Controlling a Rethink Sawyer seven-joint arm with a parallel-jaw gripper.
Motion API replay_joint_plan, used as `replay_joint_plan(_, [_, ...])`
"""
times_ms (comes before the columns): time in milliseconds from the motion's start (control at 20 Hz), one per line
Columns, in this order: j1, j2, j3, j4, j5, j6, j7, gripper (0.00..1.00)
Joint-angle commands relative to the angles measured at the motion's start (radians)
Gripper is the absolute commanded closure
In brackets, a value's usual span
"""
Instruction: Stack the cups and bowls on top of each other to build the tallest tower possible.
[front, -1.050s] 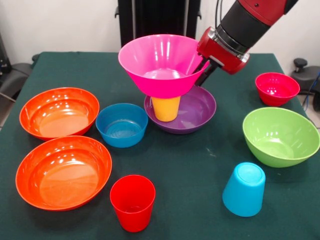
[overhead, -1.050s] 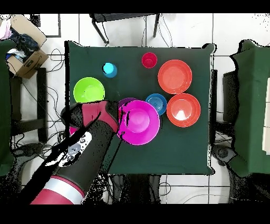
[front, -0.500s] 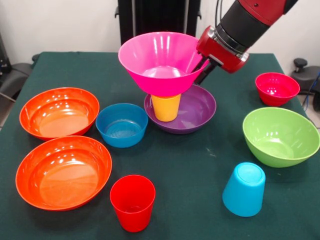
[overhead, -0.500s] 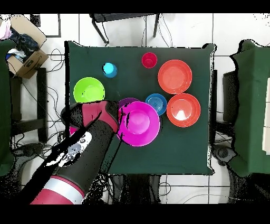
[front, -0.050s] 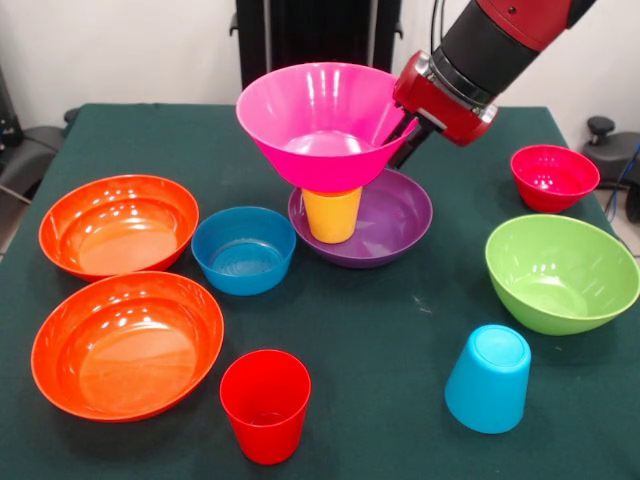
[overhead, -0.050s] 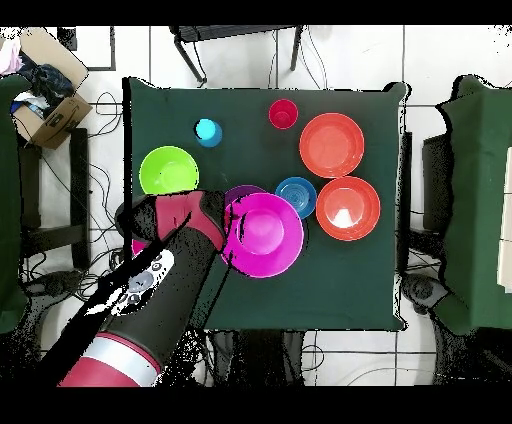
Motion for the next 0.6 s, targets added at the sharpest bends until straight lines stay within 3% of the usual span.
replay_joint_plan(50, [0.0,0.008,0.083,-0.032,-0.053,0.097,0.029,1.0])
replay_joint_plan(600, [-0.005,0.028,0.085,-0.014,-0.062,0.043,0.035,1.0])
